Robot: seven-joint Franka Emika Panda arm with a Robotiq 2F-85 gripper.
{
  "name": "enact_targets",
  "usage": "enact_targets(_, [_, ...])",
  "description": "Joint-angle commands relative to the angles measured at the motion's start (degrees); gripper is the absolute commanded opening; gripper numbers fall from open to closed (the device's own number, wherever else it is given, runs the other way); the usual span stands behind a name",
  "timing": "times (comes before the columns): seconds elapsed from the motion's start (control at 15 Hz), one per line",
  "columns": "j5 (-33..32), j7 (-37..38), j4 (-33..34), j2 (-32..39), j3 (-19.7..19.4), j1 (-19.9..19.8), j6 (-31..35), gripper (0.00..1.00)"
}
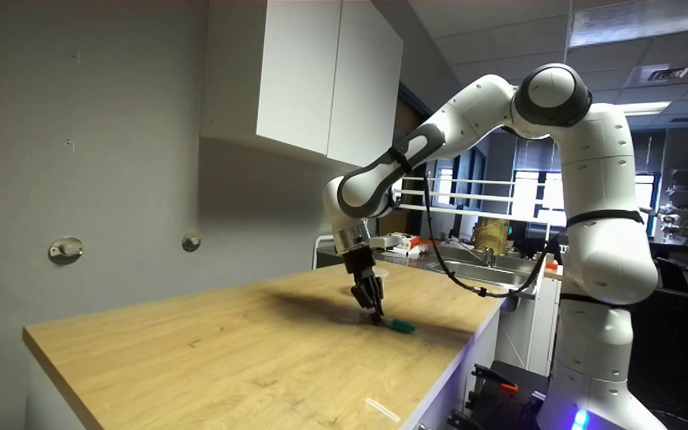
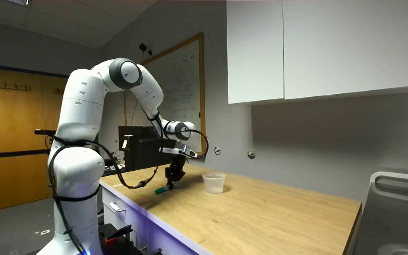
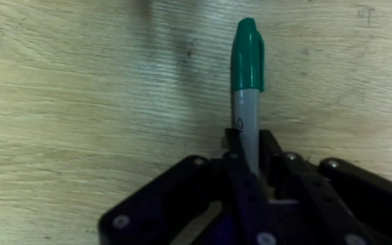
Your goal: Put the marker in the cup
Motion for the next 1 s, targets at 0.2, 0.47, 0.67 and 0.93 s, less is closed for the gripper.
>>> enact_targets(0.2, [-1.91, 7.02, 4.96, -3.41, -0.18, 1.55, 0.45, 0.06])
enact_targets(0.47, [-1.02, 11.77, 8.16, -7.46, -0.61, 0.99, 5.26, 0.06])
enact_targets(0.67, [-0.97, 13.87, 8.78, -11.36, -2.17, -0.72, 8.95, 0.06])
enact_targets(0.93, [-0.74, 16.22, 7.85, -15.39, -5.16, -4.44, 14.99, 0.06])
